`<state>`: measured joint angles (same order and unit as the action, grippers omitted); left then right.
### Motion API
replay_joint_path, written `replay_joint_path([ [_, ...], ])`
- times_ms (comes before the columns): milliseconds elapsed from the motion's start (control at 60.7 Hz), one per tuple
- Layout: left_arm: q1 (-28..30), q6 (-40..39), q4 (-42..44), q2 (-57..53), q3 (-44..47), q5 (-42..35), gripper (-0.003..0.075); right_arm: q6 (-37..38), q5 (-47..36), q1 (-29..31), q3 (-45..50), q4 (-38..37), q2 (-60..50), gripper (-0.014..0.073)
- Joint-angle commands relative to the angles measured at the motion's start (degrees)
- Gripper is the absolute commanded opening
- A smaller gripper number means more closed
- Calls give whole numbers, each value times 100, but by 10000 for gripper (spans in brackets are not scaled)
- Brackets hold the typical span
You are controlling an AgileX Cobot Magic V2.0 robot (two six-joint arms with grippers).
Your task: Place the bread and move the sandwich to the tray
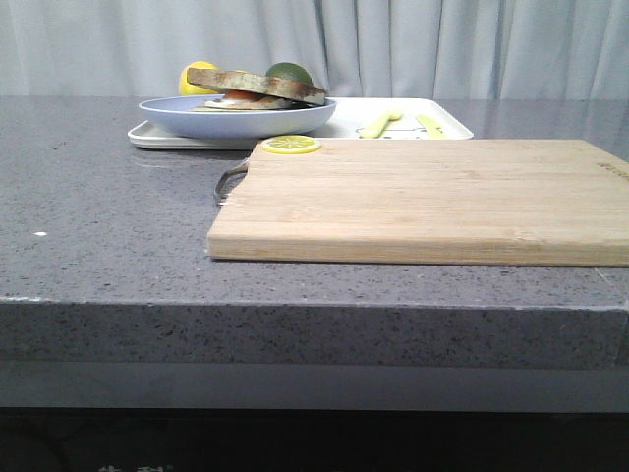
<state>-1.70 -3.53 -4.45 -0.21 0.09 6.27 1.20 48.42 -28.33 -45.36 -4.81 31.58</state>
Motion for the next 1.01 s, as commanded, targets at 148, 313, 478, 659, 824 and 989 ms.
replay_joint_path([
  [148, 10, -63, 167, -134, 33, -454, -17, 1, -389, 30, -149, -58, 28, -67],
  [313, 10, -74, 305, -134, 33, -439, -17, 1, -389, 30, -149, -58, 28, -67],
  [478, 10, -74, 383, -134, 33, -410, -17, 1, -389, 30, -149, -58, 28, -67],
  [659, -209, -74, 445, -134, 33, -388, -17, 1, -389, 30, -149, -58, 28, -67],
  [824, -314, -74, 445, -134, 33, -388, -17, 1, -389, 30, -149, -58, 28, -67],
  [989, -317, -74, 445, -134, 33, -388, -17, 1, -389, 30, -149, -58, 28, -67],
])
